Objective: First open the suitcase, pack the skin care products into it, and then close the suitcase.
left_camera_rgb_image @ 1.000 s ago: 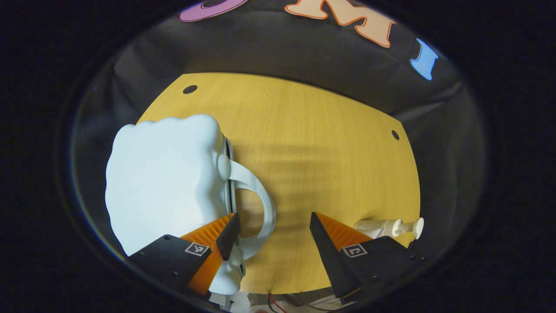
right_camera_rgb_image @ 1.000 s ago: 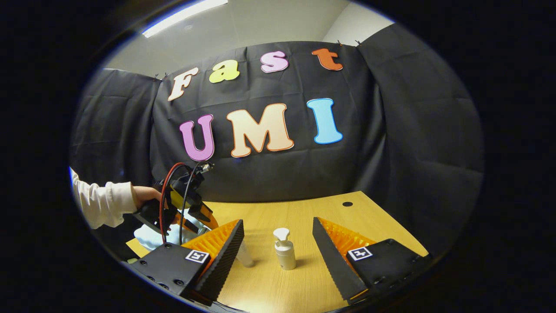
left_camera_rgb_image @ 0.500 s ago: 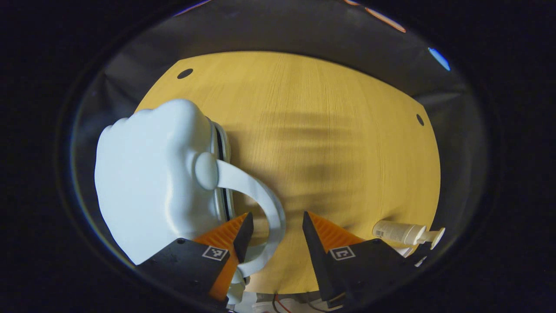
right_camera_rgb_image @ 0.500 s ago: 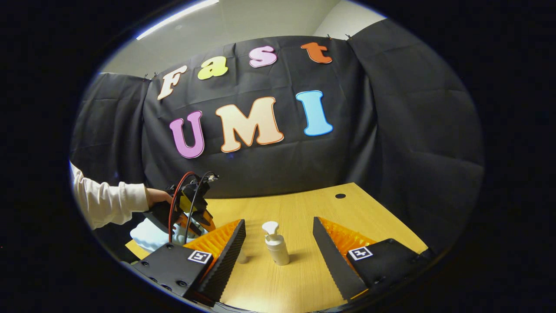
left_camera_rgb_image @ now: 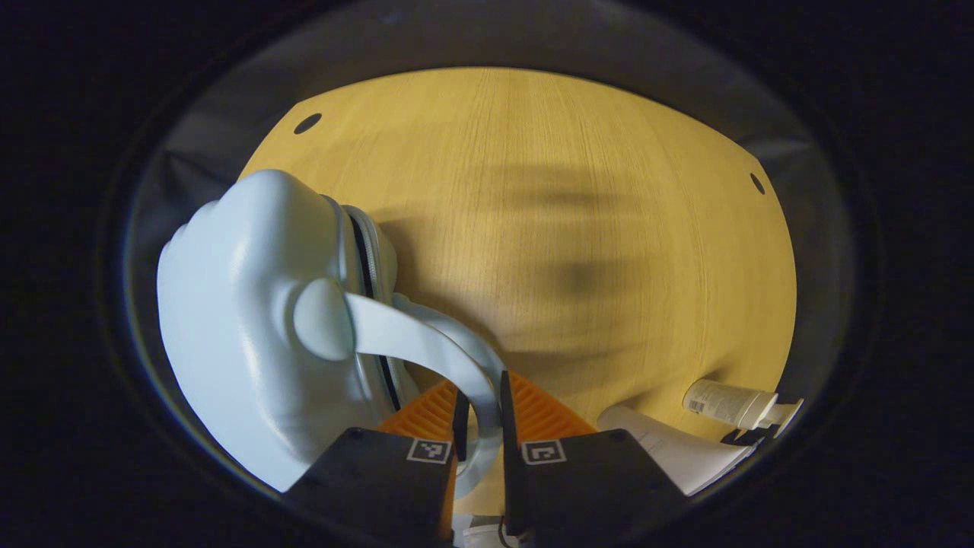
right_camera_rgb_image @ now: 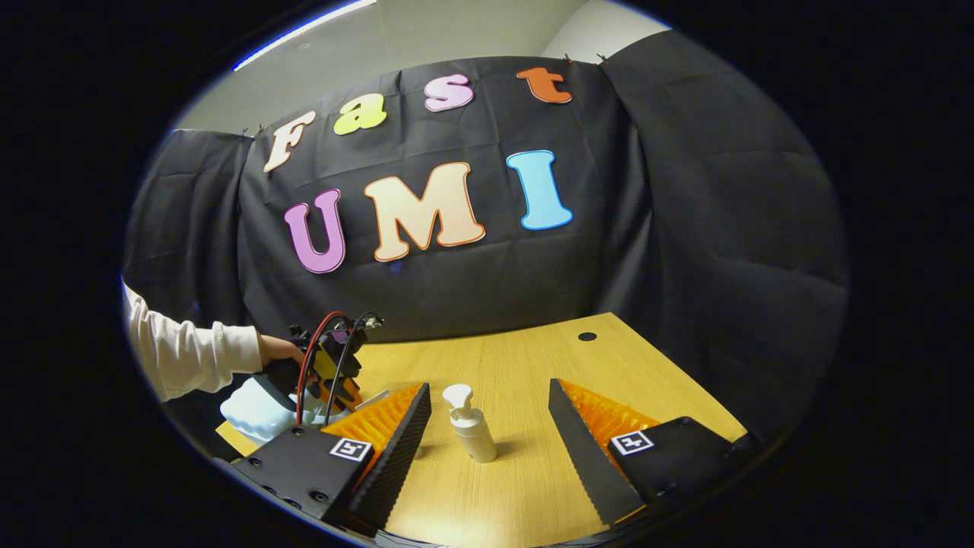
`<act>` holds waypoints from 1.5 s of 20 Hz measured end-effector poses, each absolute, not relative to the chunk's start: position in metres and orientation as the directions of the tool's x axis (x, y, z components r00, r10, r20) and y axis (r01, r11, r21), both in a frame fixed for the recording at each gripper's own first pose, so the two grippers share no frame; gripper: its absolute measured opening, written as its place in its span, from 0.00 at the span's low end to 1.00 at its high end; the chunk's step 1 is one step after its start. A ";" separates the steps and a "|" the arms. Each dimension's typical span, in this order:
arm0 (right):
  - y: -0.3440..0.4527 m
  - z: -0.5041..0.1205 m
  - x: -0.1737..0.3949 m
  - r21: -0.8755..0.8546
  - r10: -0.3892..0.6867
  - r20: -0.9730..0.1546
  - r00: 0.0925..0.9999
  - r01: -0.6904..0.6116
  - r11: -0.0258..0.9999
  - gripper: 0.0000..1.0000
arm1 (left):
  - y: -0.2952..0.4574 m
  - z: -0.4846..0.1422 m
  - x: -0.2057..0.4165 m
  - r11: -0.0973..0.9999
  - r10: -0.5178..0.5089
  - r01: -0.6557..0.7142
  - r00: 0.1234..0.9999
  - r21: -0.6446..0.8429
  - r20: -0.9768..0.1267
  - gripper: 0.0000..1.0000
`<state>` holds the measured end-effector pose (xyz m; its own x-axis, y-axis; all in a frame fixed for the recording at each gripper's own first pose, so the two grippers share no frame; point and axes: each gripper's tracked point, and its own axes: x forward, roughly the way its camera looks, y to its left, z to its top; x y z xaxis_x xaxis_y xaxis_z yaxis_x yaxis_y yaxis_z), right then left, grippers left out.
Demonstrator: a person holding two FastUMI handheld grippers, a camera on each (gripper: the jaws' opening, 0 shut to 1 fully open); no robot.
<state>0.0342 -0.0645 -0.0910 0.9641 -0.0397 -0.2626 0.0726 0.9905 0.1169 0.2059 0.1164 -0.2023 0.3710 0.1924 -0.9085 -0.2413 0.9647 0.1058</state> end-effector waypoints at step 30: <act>0.067 -0.075 0.059 0.144 0.194 -0.197 0.961 -0.167 0.975 0.98 | 0.265 0.059 0.061 0.938 0.172 -0.326 0.737 -0.120 -0.654 0.02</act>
